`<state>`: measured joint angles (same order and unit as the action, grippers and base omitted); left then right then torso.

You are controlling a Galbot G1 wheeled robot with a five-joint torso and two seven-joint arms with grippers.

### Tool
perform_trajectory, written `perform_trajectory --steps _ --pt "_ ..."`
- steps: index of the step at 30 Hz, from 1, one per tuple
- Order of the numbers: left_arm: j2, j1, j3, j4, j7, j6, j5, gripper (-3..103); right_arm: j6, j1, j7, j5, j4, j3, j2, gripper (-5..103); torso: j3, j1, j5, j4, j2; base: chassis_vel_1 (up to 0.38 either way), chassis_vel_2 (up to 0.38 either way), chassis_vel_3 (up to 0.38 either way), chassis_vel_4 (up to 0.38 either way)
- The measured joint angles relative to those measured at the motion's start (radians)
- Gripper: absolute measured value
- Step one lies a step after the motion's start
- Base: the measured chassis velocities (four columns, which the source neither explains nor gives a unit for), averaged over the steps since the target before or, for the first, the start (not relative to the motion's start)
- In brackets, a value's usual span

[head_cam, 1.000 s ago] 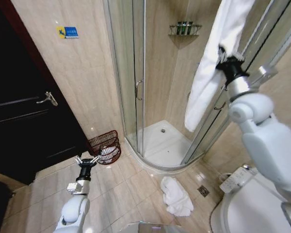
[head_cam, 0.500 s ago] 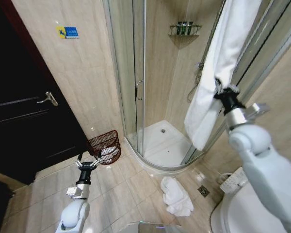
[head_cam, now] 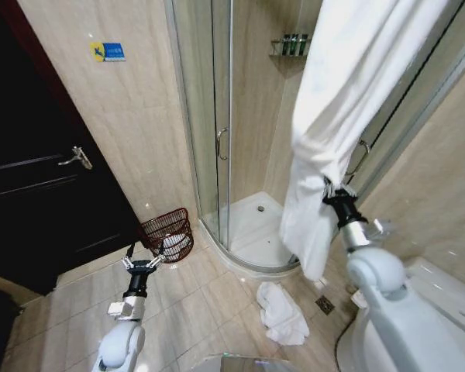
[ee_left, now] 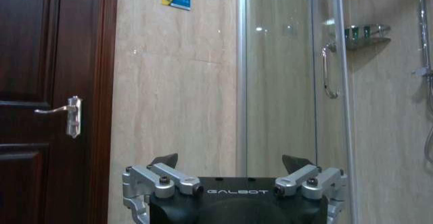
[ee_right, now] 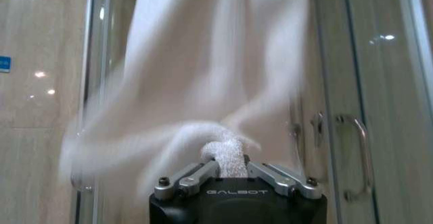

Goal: Discard the used towel into the hamper.

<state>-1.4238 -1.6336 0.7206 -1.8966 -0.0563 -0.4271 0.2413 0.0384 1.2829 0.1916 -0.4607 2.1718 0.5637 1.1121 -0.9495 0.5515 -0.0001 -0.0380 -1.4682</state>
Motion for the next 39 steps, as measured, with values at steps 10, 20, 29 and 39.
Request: perform_trajectory --steps 10,20,29,39 --pt "-0.02 0.003 -0.011 0.0 0.0 -0.001 -0.026 100 -0.14 0.142 -0.043 0.184 0.031 -0.017 0.175 4 0.0 0.0 0.0004 0.0 0.0 0.0 0.0 0.0 0.0" --pt "-0.03 0.008 -0.018 0.004 0.0 -0.002 -0.043 100 -0.169 0.156 -0.053 0.179 0.028 0.027 0.167 4 0.0 0.0 0.0 0.0001 0.0 0.0 0.0 0.0 0.0" --pt "-0.032 0.011 -0.021 0.004 0.0 0.001 -0.044 100 -0.169 0.153 -0.052 0.181 0.066 0.031 0.165 4 0.0 0.0 0.0 0.0 0.0 0.0 0.0 0.0 0.0" --pt "-0.034 0.004 -0.02 0.005 -0.016 0.024 -0.04 100 -0.156 0.171 -0.035 0.204 0.085 0.031 0.17 4 0.0 0.0 0.0 0.0001 0.0 0.0 0.0 0.0 0.0"
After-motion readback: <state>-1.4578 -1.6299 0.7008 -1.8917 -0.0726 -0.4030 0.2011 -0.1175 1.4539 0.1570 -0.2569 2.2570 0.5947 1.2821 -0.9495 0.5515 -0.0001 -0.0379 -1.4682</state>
